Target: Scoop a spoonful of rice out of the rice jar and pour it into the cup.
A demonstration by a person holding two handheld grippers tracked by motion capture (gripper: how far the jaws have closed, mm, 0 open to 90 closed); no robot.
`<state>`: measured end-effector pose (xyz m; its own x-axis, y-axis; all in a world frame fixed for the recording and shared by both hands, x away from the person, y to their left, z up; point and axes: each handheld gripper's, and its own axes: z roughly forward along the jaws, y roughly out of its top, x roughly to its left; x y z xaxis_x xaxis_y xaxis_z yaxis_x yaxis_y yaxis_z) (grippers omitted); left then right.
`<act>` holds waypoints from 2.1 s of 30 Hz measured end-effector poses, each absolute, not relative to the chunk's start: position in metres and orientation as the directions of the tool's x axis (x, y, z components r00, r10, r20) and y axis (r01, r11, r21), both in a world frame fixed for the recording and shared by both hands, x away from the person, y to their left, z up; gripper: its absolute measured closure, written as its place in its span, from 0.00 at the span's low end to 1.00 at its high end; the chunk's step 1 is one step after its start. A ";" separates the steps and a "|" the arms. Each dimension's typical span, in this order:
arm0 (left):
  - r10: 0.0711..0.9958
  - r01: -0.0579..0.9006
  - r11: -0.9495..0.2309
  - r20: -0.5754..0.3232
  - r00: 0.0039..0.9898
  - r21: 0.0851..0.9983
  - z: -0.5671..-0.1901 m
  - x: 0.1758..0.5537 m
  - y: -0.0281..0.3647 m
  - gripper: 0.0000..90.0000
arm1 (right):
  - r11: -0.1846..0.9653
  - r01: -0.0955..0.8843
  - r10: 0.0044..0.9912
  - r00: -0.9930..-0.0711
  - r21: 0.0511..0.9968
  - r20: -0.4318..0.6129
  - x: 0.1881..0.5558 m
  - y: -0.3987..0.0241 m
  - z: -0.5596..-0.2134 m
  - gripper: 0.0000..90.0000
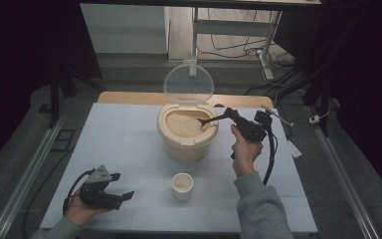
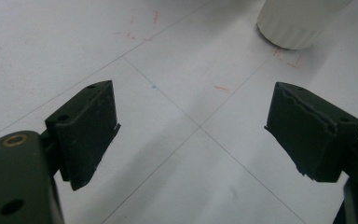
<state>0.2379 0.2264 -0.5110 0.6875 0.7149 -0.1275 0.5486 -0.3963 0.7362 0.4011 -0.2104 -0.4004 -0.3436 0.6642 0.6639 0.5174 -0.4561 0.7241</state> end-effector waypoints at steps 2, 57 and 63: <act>0.716 0.549 -0.396 -0.127 0.687 0.736 -0.511 0.238 0.226 0.18 | -0.476 0.531 0.650 -0.324 0.701 0.687 0.401 -0.212 -0.401 0.93; 0.722 0.551 -0.406 -0.113 0.682 0.729 -0.512 0.239 0.225 0.18 | -0.585 0.613 0.482 -0.264 0.531 0.836 0.403 -0.239 -0.395 0.93; 0.722 0.552 -0.406 -0.115 0.682 0.729 -0.513 0.239 0.224 0.18 | -0.585 0.610 0.479 -0.272 0.534 0.835 0.402 -0.241 -0.392 0.93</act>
